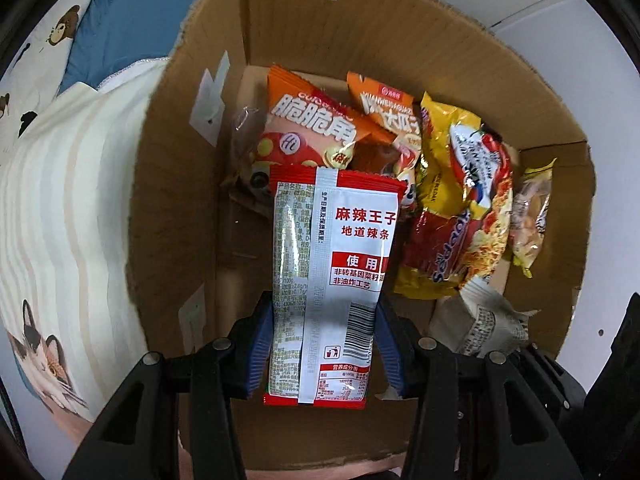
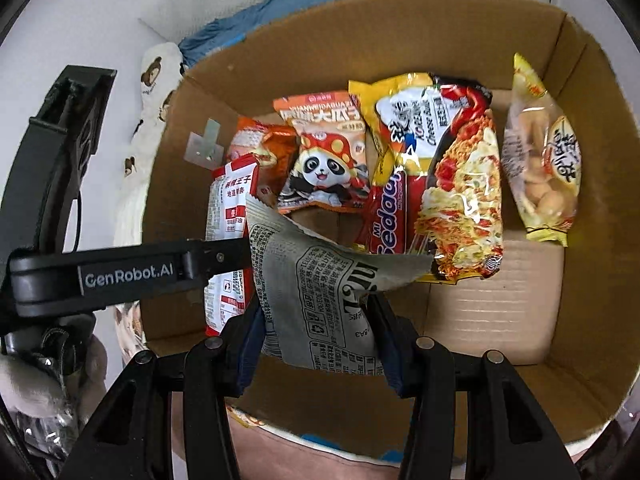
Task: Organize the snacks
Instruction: 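Carry both packets over the box and lower them inside, then open both tools to release the packets into the box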
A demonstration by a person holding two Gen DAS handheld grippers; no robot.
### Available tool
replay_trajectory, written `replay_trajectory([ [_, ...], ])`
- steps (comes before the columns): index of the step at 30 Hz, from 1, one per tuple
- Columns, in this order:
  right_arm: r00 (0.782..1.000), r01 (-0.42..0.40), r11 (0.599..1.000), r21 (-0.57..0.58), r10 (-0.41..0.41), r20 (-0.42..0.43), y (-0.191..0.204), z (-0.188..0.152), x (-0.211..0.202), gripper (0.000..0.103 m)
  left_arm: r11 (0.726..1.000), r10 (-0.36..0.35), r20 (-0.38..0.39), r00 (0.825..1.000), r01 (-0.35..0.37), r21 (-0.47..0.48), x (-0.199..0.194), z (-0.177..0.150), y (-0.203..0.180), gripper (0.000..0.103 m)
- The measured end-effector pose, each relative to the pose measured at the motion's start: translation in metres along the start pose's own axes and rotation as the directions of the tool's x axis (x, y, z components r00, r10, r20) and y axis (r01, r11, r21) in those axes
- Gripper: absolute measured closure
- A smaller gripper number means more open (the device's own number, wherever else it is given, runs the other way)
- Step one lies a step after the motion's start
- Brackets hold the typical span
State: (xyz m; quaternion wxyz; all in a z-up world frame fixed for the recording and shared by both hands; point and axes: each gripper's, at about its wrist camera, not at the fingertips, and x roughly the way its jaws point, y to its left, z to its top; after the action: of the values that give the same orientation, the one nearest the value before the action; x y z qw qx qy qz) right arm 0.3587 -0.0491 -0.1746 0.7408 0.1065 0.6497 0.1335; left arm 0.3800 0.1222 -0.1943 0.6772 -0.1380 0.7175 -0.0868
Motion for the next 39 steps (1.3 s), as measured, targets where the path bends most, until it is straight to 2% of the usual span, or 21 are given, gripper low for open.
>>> replay_trajectory([
  [2, 1.000, -0.001, 1.000, 0.002, 0.001, -0.028, 0.000, 0.003, 0.010, 0.050, 1.000, 0.002, -0.008, 1.000, -0.002, 0.022, 0.003, -0.002, -0.002, 0.056],
  [4, 0.995, -0.001, 1.000, 0.010, 0.002, -0.096, -0.001, 0.004, 0.024, 0.049, 1.000, 0.013, -0.010, 1.000, -0.013, 0.026, 0.005, -0.005, -0.002, 0.056],
  [5, 0.992, 0.011, 1.000, 0.010, -0.010, -0.126, -0.001, 0.004, 0.031, 0.041, 1.000, 0.011, -0.011, 1.000, -0.011, 0.029, 0.006, -0.006, -0.002, 0.056],
  [6, 0.989, 0.023, 1.000, 0.011, -0.021, -0.146, -0.002, 0.004, 0.035, 0.022, 1.000, 0.009, -0.013, 1.000, -0.009, 0.026, 0.007, -0.006, -0.002, 0.055],
  [7, 0.988, 0.025, 1.000, 0.013, -0.023, -0.153, -0.003, 0.003, 0.038, 0.013, 1.000, -0.003, -0.015, 1.000, 0.003, 0.021, 0.007, -0.008, -0.002, 0.052],
  [8, 0.988, 0.025, 1.000, 0.013, -0.023, -0.153, -0.004, 0.003, 0.039, 0.008, 1.000, 0.010, -0.017, 1.000, -0.009, 0.011, 0.007, -0.008, -0.002, 0.047],
  [9, 0.988, 0.030, 0.999, 0.014, -0.028, -0.152, -0.004, 0.002, 0.039, 0.008, 1.000, 0.005, -0.012, 1.000, -0.005, 0.018, 0.008, -0.010, -0.002, 0.046],
  [11, 0.988, 0.028, 0.999, 0.022, -0.025, -0.151, -0.006, 0.001, 0.039, 0.008, 0.999, 0.007, -0.015, 1.000, -0.006, 0.037, 0.010, -0.015, -0.007, 0.034],
  [12, 0.989, 0.037, 0.999, 0.025, -0.033, -0.146, -0.007, 0.000, 0.037, 0.008, 0.999, 0.005, -0.018, 1.000, -0.004, 0.045, 0.011, -0.016, -0.010, 0.032],
  [14, 0.989, 0.045, 0.999, 0.022, -0.042, -0.141, -0.009, -0.002, 0.032, 0.008, 0.999, 0.009, -0.015, 1.000, -0.008, 0.052, 0.012, -0.019, -0.015, 0.021],
  [17, 0.990, 0.060, 0.998, 0.021, -0.057, -0.132, -0.012, -0.003, 0.025, 0.008, 0.998, 0.026, -0.007, 1.000, -0.025, 0.060, 0.011, -0.024, -0.023, 0.015],
  [22, 0.990, 0.098, 0.995, 0.013, -0.096, -0.102, -0.023, -0.006, 0.005, 0.008, 0.998, 0.034, 0.037, 0.999, -0.036, 0.056, 0.004, -0.030, -0.034, 0.014],
  [26, 0.991, 0.123, 0.992, 0.016, -0.122, -0.059, -0.033, -0.011, -0.017, 0.008, 0.996, 0.060, 0.116, 0.991, -0.068, 0.061, -0.016, -0.038, -0.043, 0.014],
  [29, 0.990, 0.139, 0.990, 0.025, -0.139, -0.001, -0.039, -0.017, -0.038, 0.008, 0.994, 0.067, 0.205, 0.976, -0.084, 0.075, -0.035, -0.055, -0.047, 0.014],
  [33, 0.986, 0.144, 0.989, 0.034, -0.146, 0.074, -0.039, -0.032, -0.073, 0.008, 0.991, 0.075, 0.284, 0.956, -0.104, 0.087, -0.054, -0.072, -0.052, 0.014],
  [36, 0.979, 0.146, 0.989, 0.032, -0.149, 0.140, -0.038, -0.048, -0.099, 0.008, 0.987, 0.080, 0.351, 0.933, -0.124, 0.105, -0.069, -0.085, -0.052, 0.014],
  [39, 0.970, 0.132, 0.991, 0.034, -0.137, 0.202, -0.023, -0.063, -0.120, 0.008, 0.985, 0.067, 0.428, 0.901, -0.128, 0.117, -0.090, -0.106, -0.055, 0.014],
])
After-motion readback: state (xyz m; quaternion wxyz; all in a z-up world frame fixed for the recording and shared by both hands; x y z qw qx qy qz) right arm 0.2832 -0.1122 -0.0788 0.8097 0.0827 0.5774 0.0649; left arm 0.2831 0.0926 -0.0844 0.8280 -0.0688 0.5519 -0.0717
